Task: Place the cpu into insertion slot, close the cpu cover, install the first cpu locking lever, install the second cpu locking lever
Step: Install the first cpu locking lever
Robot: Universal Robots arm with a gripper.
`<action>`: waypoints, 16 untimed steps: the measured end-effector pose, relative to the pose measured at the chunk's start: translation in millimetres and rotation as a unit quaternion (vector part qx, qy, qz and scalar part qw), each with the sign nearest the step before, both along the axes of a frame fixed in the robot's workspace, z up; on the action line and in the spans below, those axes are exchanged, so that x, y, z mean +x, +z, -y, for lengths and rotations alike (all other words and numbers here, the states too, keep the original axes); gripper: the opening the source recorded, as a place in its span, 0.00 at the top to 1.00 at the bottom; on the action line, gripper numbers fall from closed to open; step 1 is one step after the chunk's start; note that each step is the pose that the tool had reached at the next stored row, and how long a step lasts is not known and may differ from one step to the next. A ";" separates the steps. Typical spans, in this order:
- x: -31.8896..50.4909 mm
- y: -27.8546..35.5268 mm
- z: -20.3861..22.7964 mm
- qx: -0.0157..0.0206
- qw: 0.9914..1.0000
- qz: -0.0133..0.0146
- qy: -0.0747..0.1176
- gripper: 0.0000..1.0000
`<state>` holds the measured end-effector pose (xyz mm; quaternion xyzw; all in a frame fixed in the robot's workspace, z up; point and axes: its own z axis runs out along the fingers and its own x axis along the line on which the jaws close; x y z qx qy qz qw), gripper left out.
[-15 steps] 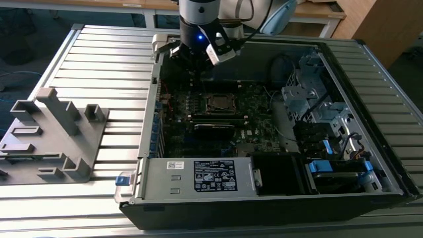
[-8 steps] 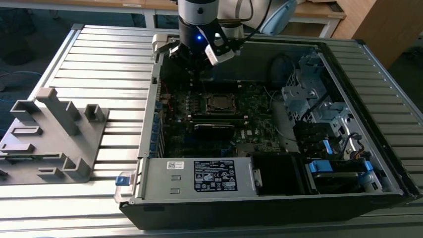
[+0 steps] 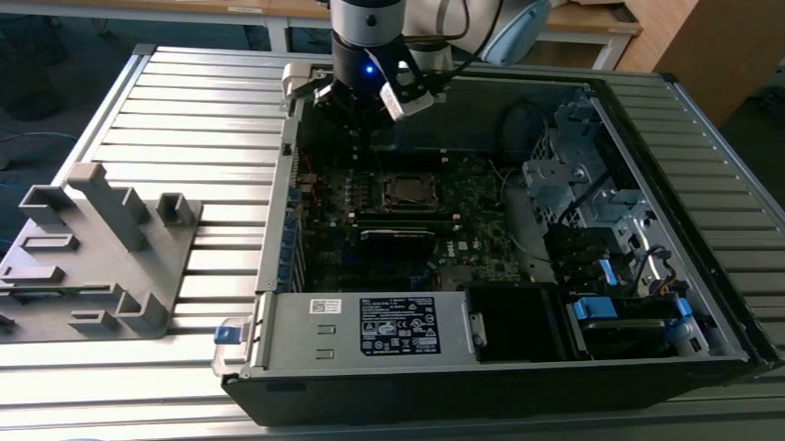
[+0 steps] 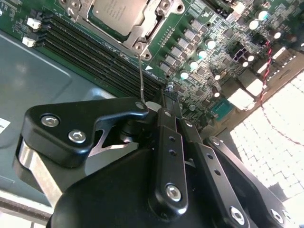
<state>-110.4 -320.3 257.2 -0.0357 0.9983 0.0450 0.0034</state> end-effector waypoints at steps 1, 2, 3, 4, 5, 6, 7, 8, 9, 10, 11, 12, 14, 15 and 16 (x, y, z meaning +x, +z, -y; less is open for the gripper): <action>0.3 0.0 -0.3 0.000 1.000 0.000 0.000 0.89; 0.7 0.0 -0.6 0.000 1.000 0.000 0.000 0.89; 1.3 0.0 -0.8 0.000 1.000 0.000 0.000 0.89; 2.0 0.0 -1.0 0.000 1.000 0.000 0.000 0.89; 2.9 0.0 -1.2 0.000 1.000 0.000 0.000 0.89; 3.9 0.0 -1.3 0.000 1.000 0.000 0.000 0.89; 5.1 0.0 -1.4 0.000 1.000 0.000 0.000 0.89; 6.5 0.0 -1.5 0.000 1.000 0.000 0.000 0.89; 7.9 0.0 -1.6 0.000 1.000 0.000 0.000 0.89; 9.4 0.0 -1.6 0.000 1.000 0.000 0.000 0.89; 10.9 0.0 -1.7 0.000 1.000 0.000 0.000 0.89; 12.4 0.0 -1.7 0.000 1.000 0.000 0.000 0.89; 15.6 0.0 -1.7 0.000 1.000 0.000 0.000 0.89; 17.9 0.0 -1.7 0.000 1.000 0.000 0.000 0.89; 20.1 -0.1 -1.7 0.000 1.000 0.000 0.000 0.89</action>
